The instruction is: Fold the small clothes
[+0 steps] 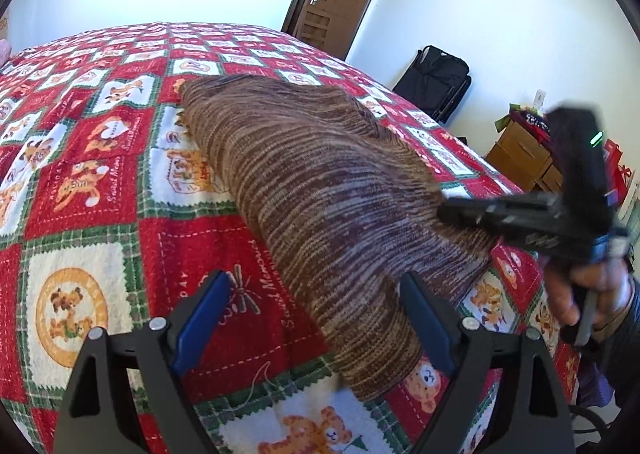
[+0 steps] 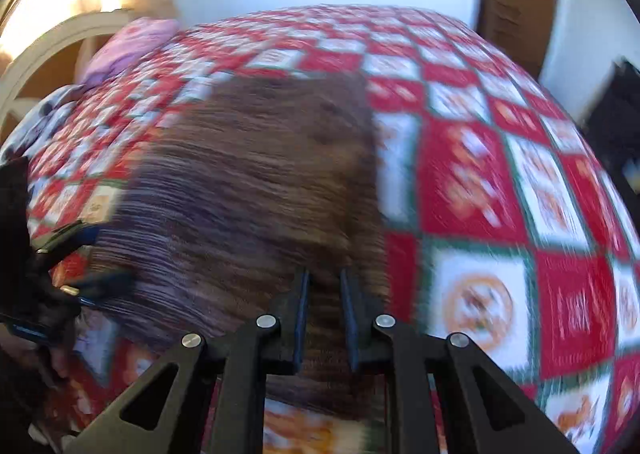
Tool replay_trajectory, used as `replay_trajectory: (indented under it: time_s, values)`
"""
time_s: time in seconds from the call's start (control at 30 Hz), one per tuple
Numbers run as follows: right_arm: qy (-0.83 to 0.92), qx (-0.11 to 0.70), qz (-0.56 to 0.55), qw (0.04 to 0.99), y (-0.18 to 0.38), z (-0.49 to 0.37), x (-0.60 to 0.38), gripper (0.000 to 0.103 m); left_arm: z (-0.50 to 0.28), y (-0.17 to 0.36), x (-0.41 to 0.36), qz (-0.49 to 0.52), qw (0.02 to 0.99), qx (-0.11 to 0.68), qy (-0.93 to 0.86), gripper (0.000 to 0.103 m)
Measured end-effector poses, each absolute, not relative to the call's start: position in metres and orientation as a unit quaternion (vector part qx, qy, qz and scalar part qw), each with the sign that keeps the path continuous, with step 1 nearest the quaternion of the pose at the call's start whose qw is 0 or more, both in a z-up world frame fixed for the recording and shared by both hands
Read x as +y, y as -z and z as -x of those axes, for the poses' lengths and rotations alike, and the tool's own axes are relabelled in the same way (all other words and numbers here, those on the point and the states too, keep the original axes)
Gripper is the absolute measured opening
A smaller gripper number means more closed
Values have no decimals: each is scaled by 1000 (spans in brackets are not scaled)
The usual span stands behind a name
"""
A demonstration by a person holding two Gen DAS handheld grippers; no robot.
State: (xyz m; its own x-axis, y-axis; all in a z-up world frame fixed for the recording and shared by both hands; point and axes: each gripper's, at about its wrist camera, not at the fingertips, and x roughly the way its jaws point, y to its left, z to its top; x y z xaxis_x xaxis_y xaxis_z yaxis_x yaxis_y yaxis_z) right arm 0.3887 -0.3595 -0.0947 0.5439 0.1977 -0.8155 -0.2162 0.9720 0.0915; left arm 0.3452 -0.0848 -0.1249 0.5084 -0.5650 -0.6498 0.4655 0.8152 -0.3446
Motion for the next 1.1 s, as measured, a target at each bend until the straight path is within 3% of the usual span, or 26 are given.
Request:
replay_trajectory:
  time_s: [0.27,0.33,0.37,0.4,0.53,0.6,0.83,0.9,1.1]
  values:
    - [-111,462,17,880,84,-369,-370,12,-345,125,-86,57,868,396,293,90]
    - [-127,443,-6,888,73,-371,-367,33,-345,125,-87,53,869,396,292,90]
    - [-136,438,-11,889,70,-375,-364,58,-345,125,-87,54,869,396,292,90]
    - [-142,430,-17,891,68,-378,-360,61,-345,125,-87,55,869,396,292,90]
    - [-129,426,-11,895,73,-405,-346,60,-345,125,-86,59,868,395,293,90]
    - [-100,452,22,886,89,-418,-338,43,-345,125,-85,61,868,395,293,90]
    - [-116,467,-4,877,94,-425,-360,44,-341,120,-76,75,882,382,267,91]
    - [-135,455,-16,880,89,-427,-366,46,-341,116,-70,92,886,373,261,97]
    - [-187,448,-116,866,87,-475,-389,59,-358,118,-68,153,867,392,265,100]
